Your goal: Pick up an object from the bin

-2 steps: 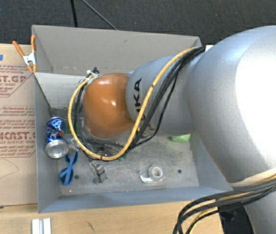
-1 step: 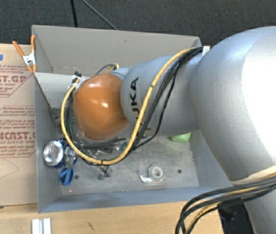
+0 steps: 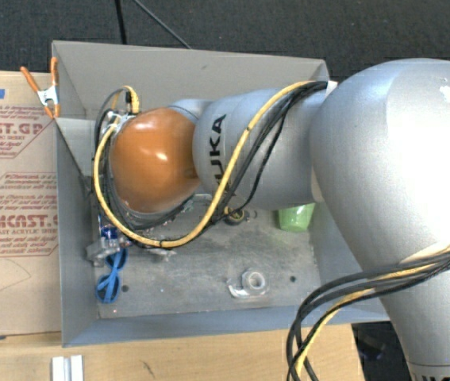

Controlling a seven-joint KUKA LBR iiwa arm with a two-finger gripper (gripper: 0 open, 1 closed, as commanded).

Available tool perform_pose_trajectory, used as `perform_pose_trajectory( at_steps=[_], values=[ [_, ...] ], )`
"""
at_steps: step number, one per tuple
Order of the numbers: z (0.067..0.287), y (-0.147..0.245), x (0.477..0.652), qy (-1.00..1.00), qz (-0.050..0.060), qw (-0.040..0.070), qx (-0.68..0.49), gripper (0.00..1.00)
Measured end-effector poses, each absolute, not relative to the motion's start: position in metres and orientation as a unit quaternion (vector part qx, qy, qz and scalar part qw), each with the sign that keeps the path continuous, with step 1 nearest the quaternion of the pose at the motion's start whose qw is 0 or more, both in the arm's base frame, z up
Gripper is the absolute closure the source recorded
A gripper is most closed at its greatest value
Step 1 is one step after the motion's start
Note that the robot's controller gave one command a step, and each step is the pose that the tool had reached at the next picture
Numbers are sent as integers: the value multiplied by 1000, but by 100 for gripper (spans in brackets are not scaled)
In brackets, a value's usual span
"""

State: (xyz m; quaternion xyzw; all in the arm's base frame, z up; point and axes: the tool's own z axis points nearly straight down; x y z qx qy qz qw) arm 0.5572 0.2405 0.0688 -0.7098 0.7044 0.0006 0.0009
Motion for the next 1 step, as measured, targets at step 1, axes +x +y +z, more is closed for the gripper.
perform_pose_trajectory(
  at_steps=[1],
  values=[
    [69,242,557,705,3,2,-709,0]
  ],
)
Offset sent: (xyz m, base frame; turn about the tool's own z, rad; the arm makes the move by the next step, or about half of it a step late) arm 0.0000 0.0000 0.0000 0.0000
